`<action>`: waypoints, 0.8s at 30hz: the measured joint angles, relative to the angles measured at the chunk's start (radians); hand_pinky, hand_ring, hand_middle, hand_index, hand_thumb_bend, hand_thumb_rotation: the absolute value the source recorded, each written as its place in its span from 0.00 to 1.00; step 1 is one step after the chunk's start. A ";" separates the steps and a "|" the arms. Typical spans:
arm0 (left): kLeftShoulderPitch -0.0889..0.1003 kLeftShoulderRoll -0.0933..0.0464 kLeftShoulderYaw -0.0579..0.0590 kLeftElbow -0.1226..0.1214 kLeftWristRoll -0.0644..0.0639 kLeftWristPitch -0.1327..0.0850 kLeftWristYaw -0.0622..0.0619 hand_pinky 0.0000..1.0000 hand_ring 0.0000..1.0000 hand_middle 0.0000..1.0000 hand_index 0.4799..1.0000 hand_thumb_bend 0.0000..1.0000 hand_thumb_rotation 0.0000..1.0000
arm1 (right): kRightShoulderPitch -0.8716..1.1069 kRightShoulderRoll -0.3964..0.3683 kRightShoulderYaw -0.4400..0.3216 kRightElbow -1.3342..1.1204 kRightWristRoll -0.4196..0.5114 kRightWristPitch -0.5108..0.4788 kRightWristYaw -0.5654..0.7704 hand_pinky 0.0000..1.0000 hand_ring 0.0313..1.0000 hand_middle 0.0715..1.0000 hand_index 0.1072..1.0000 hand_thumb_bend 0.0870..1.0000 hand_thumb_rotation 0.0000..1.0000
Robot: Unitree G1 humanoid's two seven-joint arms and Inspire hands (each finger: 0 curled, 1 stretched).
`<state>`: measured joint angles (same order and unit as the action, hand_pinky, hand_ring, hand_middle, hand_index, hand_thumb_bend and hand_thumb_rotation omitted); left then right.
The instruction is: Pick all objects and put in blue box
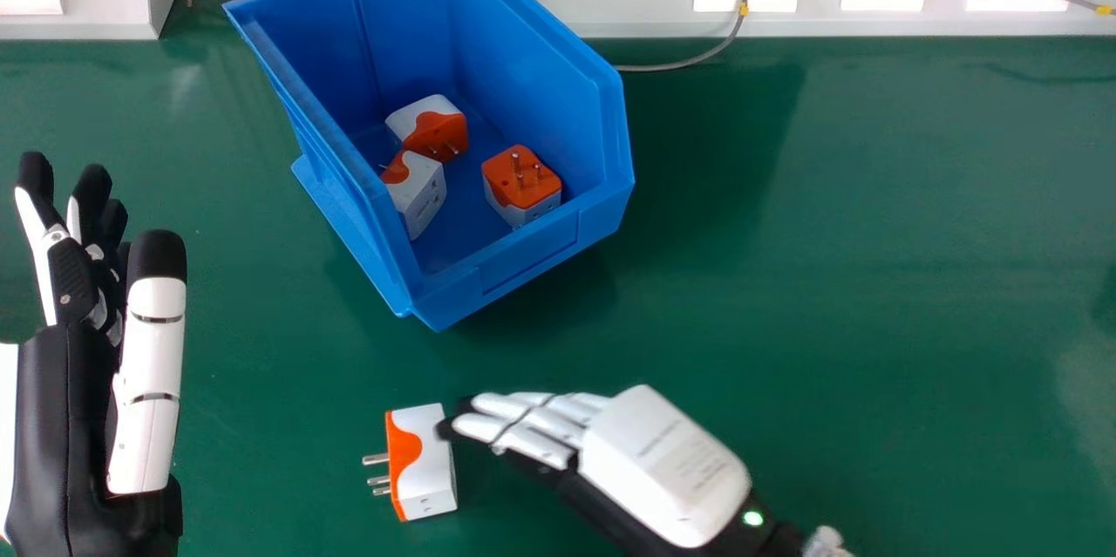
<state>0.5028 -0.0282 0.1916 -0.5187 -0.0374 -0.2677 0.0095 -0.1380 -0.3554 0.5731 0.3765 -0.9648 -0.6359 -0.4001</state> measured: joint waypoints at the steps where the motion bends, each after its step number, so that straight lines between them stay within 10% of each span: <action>1: -0.002 0.000 0.000 0.000 0.000 0.000 0.000 1.00 1.00 1.00 1.00 0.56 0.85 | -0.020 0.010 0.009 0.013 -0.009 0.009 0.000 0.70 0.82 0.87 0.84 0.37 0.81; 24: -0.007 0.008 0.015 0.013 -0.015 -0.002 -0.023 1.00 1.00 1.00 1.00 0.56 0.84 | -0.228 0.161 0.109 0.139 -0.030 0.126 -0.008 0.64 0.79 0.85 0.81 0.37 0.75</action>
<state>0.4957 -0.0204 0.2067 -0.5054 -0.0521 -0.2697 -0.0137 -0.3662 -0.1946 0.6825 0.5155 -0.9945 -0.5100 -0.4077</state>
